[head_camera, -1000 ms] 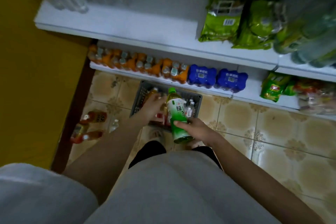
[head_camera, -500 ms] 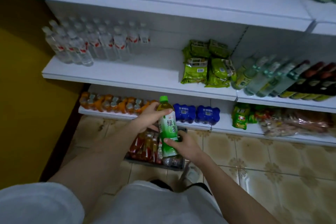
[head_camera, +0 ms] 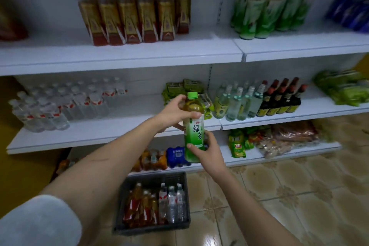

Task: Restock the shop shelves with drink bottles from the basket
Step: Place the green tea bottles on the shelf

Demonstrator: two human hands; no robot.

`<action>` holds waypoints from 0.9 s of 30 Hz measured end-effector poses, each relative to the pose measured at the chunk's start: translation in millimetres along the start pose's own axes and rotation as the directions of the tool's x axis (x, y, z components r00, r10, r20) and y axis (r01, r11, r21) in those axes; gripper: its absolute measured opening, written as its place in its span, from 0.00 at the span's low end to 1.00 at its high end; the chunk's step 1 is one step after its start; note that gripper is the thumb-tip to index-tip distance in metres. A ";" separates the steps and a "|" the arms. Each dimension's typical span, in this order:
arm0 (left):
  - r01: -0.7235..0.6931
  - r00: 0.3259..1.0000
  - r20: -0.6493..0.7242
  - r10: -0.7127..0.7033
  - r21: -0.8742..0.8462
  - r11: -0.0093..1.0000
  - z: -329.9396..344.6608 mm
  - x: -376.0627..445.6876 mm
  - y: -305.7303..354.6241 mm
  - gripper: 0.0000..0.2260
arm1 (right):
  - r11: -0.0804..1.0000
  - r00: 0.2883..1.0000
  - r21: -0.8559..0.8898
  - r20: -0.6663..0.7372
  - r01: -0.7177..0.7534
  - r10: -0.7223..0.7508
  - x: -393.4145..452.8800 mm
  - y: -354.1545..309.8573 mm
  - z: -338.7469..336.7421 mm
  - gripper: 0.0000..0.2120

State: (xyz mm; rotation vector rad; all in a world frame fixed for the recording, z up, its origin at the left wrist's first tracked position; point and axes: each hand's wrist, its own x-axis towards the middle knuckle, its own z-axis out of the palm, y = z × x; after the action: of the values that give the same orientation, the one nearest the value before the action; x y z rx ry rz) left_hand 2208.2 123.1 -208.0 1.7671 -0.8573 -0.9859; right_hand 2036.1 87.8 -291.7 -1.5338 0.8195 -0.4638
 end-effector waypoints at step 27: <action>-0.457 0.889 0.160 0.430 0.377 0.805 190.9 162.9 326.9 0.34 | 0.943 0.906 -0.098 -0.260 0.319 -0.334 119.9 -137.7 -337.3 0.25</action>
State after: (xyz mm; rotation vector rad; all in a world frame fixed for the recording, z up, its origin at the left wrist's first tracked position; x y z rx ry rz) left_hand 2066.2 -201.3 2.9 1.7475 -1.5301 -0.5792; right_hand 1906.2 -234.5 -129.3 -1.6876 0.7898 -0.9247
